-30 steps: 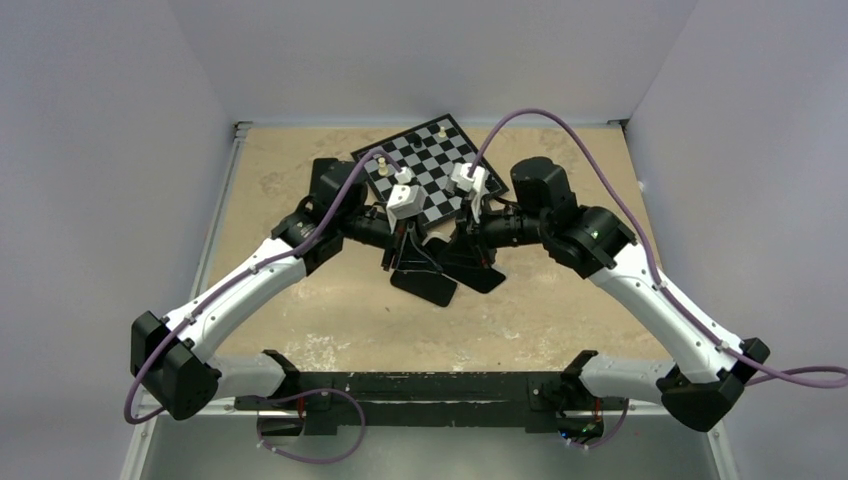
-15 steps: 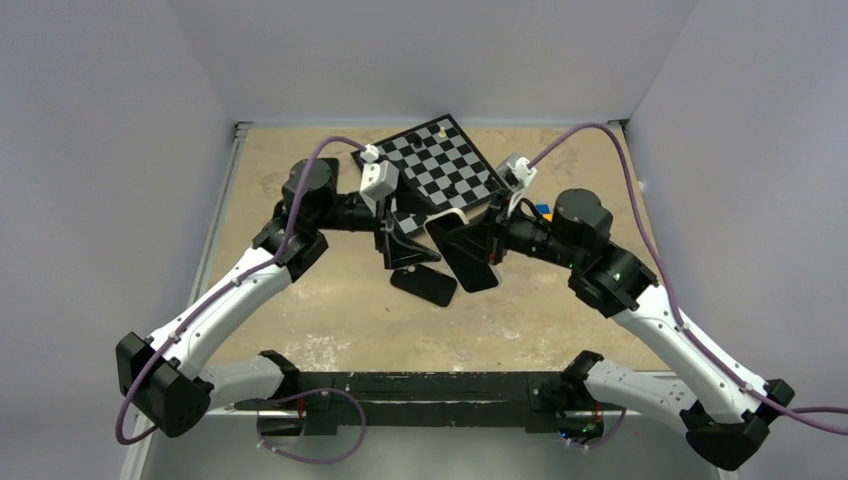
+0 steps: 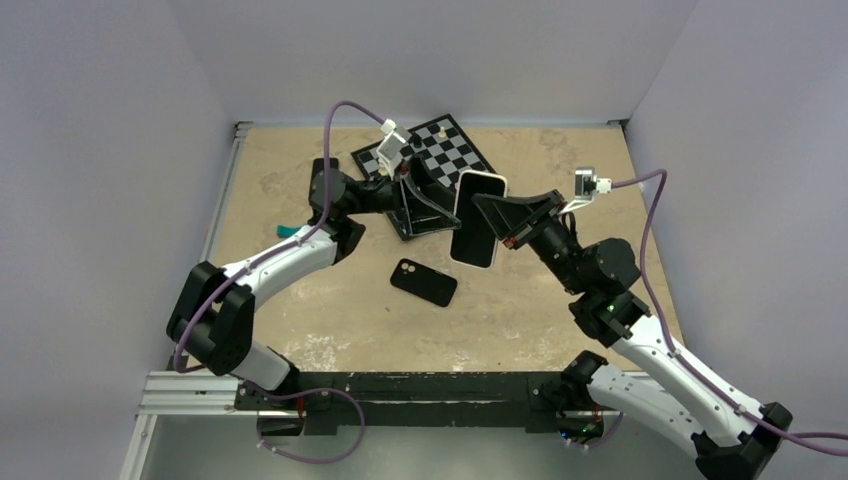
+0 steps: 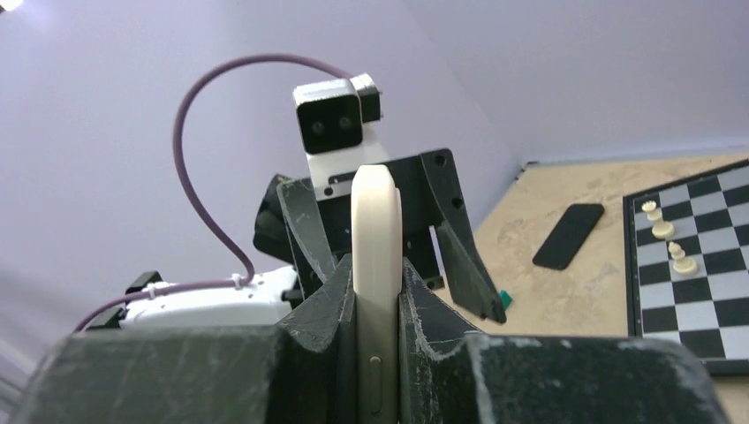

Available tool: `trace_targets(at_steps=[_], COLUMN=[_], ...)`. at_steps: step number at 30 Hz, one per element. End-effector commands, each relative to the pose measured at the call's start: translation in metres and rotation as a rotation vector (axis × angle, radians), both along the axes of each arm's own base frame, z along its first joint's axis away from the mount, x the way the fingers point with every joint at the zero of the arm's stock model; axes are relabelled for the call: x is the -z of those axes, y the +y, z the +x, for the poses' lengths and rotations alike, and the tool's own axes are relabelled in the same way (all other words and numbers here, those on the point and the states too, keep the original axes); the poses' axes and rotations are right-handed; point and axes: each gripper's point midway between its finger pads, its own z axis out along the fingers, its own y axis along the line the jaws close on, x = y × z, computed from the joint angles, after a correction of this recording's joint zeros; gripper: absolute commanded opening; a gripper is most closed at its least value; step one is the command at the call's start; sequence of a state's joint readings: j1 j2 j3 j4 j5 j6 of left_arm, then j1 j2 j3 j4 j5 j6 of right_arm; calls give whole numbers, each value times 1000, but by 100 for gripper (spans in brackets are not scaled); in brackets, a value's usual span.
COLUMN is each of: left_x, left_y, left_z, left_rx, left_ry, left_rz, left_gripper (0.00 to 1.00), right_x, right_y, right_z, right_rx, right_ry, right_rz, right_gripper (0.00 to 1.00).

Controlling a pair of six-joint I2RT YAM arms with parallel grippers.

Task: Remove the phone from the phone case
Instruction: Adjust the phone.

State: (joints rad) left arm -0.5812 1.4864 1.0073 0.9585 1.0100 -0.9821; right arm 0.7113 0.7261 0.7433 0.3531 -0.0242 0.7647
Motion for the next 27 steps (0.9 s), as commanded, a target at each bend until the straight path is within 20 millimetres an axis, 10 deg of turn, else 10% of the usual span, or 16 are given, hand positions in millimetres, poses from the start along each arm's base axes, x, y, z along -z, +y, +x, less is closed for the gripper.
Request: trace_targets(at_steps=[1,8,14,17,27], left_x=[-28,-23,-22,-19,-9], left_y=[0,-9,-12,-13,-12], left_z=[-22,-32,-34,-33,-35], left_rx=[106,173,201,205,202], left_ry=[-8,6,25,20,-41], left_rz=[-111,-86,-81,-52,38], left_gripper=[65,45,0,0,0], right_x=[-82,-92,-104,-94,-13], right_y=[-24,-16,-13,-9,-8], right_z=[-14,-2,0,6,-25], right_rx=[17,37,60,89,-104], right_ry=[-168,-216,-262,-228,-2], right_rz=[286,298,226,44,-532], right_gripper=[0,0,0,0,62])
